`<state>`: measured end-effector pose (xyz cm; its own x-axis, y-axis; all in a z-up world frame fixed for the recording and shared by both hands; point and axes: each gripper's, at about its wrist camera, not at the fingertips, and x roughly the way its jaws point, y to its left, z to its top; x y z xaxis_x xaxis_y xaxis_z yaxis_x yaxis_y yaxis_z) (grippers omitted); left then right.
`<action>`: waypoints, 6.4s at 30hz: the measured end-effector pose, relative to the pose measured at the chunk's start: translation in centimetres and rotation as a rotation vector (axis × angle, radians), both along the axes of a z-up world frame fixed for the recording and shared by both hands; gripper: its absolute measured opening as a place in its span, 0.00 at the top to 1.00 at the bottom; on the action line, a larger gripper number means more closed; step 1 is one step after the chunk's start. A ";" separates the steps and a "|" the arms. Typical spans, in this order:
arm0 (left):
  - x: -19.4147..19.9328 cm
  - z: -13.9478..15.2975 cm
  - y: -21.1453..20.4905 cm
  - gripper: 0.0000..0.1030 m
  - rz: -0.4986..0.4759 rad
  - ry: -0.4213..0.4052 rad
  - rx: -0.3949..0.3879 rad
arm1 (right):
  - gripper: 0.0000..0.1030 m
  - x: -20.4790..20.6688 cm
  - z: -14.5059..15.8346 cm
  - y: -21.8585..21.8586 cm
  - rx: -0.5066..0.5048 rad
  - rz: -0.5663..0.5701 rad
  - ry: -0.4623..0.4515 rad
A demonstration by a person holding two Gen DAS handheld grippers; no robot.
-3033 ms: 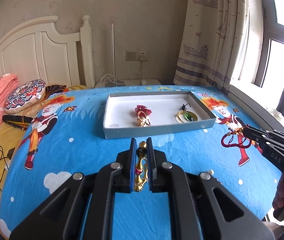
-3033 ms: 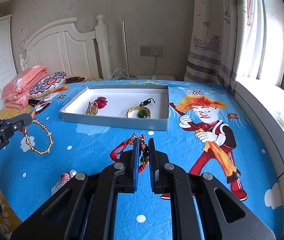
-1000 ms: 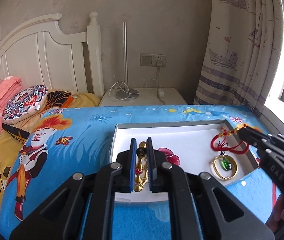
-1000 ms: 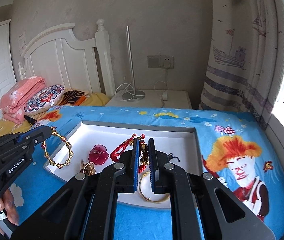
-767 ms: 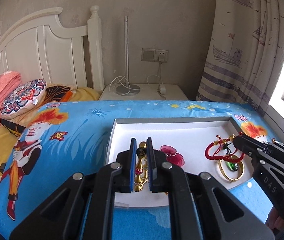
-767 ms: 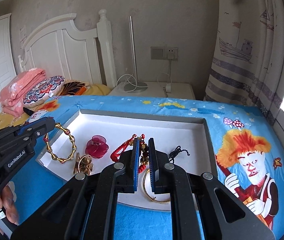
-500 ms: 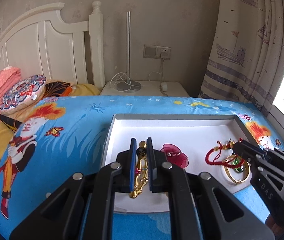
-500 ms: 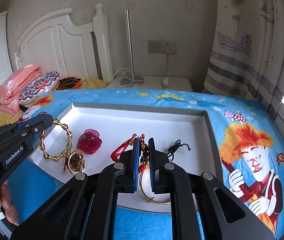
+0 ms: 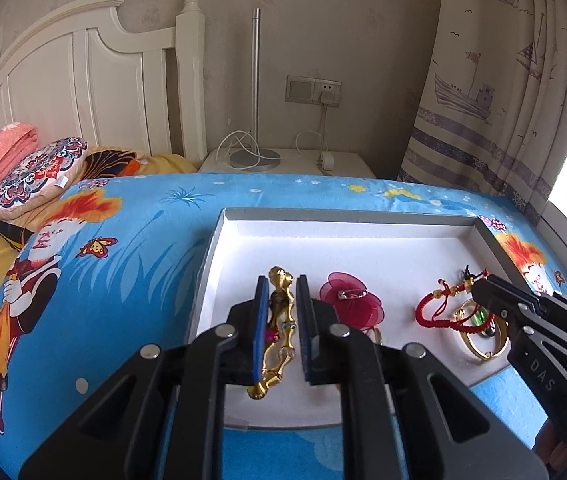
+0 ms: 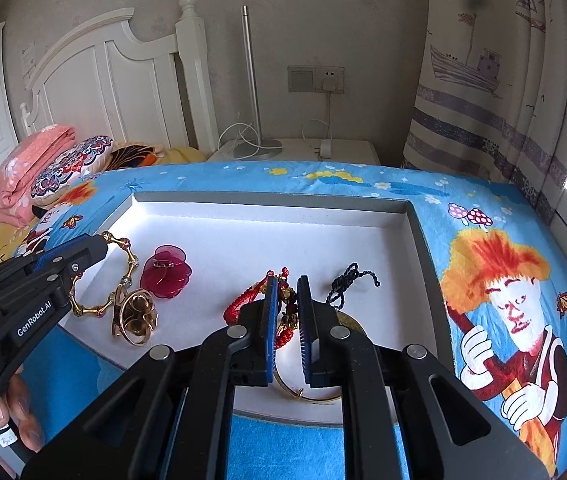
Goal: Organize jewelry
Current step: 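Carry both bracelets into the tray and open the left and right tools, then move both open tools back from the tray to the remaining jewelry, then grasp the pink-topped glass bottle pendant with the left tool while the right tool grasps the red bead bracelet, then carry the bottle pendant and bead bracelet into the tray and open both tools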
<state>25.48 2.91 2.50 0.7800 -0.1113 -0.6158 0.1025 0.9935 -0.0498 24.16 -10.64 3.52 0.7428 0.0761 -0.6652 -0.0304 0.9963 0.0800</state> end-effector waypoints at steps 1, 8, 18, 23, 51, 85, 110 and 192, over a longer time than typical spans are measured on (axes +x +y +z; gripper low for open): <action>0.0 0.0 0.0 0.76 0.002 0.000 -0.001 | 0.88 0.0 0.0 0.0 0.000 -0.001 0.002; -0.2 -0.1 0.2 0.63 0.013 -0.003 -0.009 | 0.53 -0.3 0.4 -0.2 -0.010 -0.012 -0.022; -0.8 0.5 0.7 0.56 0.024 -0.025 -0.028 | 0.44 -0.5 0.6 -0.4 -0.014 -0.022 -0.033; -2.0 1.8 0.9 0.51 0.032 -0.058 -0.017 | 0.44 -1.1 0.6 -0.9 -0.010 -0.028 -0.033; -18.6 2.9 -1.6 0.51 -0.100 -0.017 0.042 | 0.38 -18.2 1.8 -2.0 0.011 0.035 -0.015; -22.8 -3.4 -2.7 0.81 -0.278 0.174 0.013 | 0.39 -22.4 -1.3 -0.5 -0.022 0.117 0.074; -21.3 -3.2 -3.3 0.74 -0.296 0.183 0.039 | 0.89 -22.5 -1.6 0.3 0.004 0.172 0.076; -2.6 1.6 -7.3 0.81 -0.154 0.047 0.004 | 0.89 -2.9 3.8 -2.8 -0.016 0.013 -0.069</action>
<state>22.91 -4.34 4.07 0.7241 -0.2249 -0.6520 0.2514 0.9664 -0.0542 21.30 -13.48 7.27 0.7858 0.0764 -0.6137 -0.0488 0.9969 0.0617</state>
